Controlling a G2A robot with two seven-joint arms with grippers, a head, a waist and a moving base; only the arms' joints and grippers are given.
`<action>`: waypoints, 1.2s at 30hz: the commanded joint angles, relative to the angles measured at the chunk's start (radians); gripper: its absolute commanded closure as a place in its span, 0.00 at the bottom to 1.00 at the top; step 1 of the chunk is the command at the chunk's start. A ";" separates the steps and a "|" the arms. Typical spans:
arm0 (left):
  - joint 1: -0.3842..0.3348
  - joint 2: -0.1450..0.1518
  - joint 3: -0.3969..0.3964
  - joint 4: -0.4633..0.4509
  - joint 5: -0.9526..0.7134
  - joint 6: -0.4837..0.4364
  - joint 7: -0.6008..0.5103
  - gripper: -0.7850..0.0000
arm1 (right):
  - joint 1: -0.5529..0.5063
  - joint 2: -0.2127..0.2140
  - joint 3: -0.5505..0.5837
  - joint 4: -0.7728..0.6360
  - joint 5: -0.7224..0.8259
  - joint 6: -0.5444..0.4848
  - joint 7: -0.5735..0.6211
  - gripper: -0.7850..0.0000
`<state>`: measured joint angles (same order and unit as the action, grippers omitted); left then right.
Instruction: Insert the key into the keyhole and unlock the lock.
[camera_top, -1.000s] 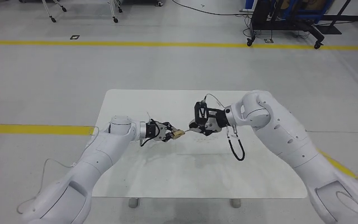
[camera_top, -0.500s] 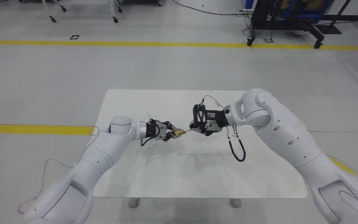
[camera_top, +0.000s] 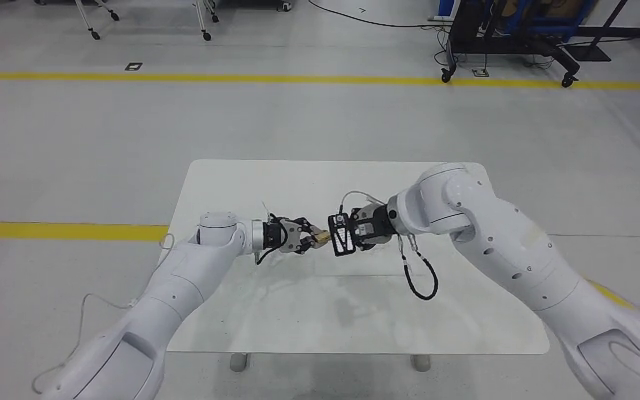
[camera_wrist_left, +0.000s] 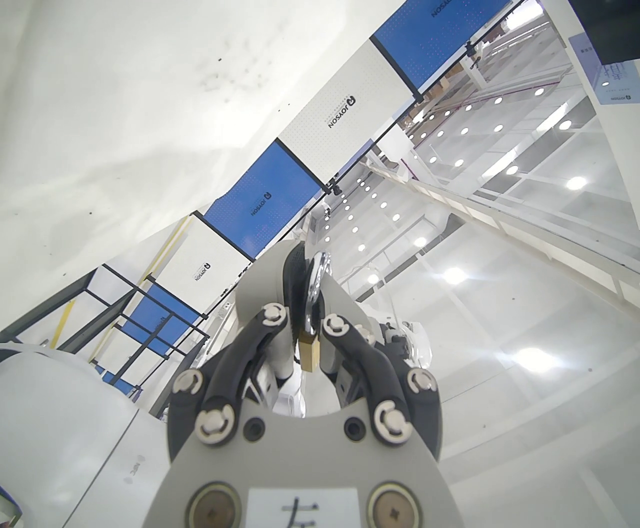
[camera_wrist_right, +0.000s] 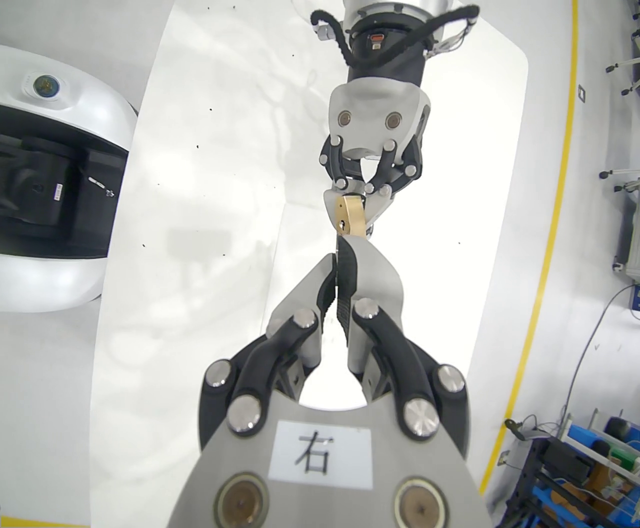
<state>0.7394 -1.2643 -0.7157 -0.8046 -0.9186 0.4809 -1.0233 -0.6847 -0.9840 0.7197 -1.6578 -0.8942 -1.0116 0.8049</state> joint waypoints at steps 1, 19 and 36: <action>0.005 0.001 -0.003 -0.007 0.007 -0.001 0.000 1.00 | 0.004 -0.002 -0.008 0.007 -0.006 0.000 -0.007 1.00; 0.025 0.000 -0.033 -0.030 0.027 0.032 0.006 1.00 | 0.069 -0.021 -0.119 0.007 -0.079 0.021 0.025 1.00; 0.038 -0.007 -0.059 -0.025 -0.001 0.101 0.013 1.00 | 0.123 -0.034 -0.199 -0.049 -0.108 0.112 0.116 1.00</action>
<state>0.7771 -1.2706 -0.7726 -0.8309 -0.9099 0.5636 -1.0111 -0.5639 -1.0187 0.5270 -1.7004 -0.9954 -0.9058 0.9143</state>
